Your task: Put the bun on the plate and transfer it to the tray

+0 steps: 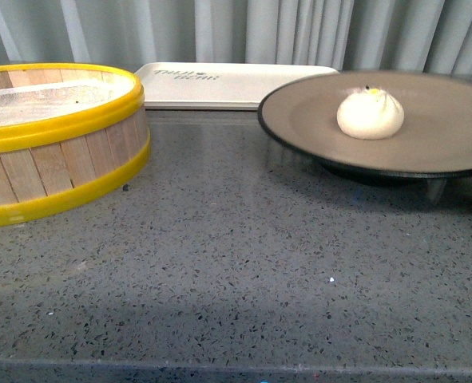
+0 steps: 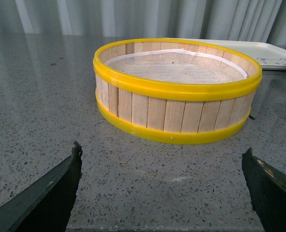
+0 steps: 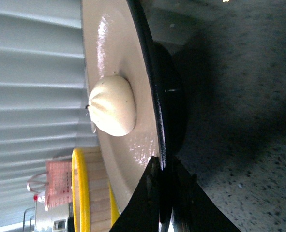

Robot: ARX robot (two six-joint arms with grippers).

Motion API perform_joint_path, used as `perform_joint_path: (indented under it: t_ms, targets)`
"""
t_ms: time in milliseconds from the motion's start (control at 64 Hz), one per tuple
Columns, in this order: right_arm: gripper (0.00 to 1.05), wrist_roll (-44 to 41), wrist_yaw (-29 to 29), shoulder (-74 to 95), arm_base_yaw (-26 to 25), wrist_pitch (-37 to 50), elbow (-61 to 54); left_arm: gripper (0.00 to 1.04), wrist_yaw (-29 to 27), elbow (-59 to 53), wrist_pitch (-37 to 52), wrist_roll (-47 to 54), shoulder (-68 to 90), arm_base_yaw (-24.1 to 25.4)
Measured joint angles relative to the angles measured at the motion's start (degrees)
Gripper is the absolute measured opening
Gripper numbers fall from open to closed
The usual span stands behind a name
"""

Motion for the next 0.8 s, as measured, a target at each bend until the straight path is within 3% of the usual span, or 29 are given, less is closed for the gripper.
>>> perform_joint_path:
  t_ms: [484,796]
  targets:
    - [0.02,0.3,-0.4,-0.6,-1.3,1.6,0.2,0.98,0.0,0.0,0.0,0.0,0.0,0.0]
    - [0.02,1.0,-1.5,3.4,-2.9,4.1,11.2,0.98,0.0,0.0,0.0,0.0,0.0,0.0]
